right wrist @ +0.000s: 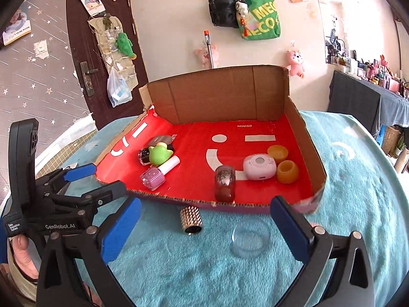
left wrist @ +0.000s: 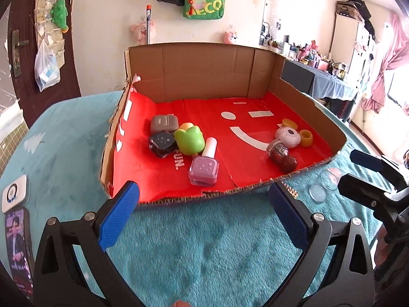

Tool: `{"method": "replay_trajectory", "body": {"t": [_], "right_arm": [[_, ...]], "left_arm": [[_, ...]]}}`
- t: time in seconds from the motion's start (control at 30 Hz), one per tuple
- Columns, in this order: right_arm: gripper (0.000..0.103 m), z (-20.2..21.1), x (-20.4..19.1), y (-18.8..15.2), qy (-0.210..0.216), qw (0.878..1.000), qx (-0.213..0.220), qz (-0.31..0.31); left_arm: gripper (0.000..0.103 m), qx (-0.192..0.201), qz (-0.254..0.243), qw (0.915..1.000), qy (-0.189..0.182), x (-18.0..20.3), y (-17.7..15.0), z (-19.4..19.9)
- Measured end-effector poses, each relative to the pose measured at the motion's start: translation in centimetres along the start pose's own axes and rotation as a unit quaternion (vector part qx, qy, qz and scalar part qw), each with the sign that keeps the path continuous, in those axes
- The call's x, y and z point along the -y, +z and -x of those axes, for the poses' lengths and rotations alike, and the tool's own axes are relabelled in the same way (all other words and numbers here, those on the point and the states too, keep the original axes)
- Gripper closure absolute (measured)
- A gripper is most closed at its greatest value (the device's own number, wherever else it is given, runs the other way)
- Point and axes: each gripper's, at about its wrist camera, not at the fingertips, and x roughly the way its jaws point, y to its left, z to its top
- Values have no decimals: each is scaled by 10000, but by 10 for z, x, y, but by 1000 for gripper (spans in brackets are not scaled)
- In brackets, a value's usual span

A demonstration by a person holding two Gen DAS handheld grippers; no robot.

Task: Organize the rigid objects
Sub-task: 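Withdraw both open tools from the box toward the studded cylinder and cup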

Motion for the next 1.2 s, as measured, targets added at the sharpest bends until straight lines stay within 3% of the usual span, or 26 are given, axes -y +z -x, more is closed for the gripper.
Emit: {"method": "replay_trajectory", "body": {"t": [0.63,1.2], "right_arm": [[0,-1,-1,-49,-149,9988,-466,-84],[1,-16,16,-71,-446,9948,-856,-318]], "left_arm": [[0,-375,13,9992,-171,6,-37,0],[0,-794,58,9962,-359,20,-46,-27]]}}
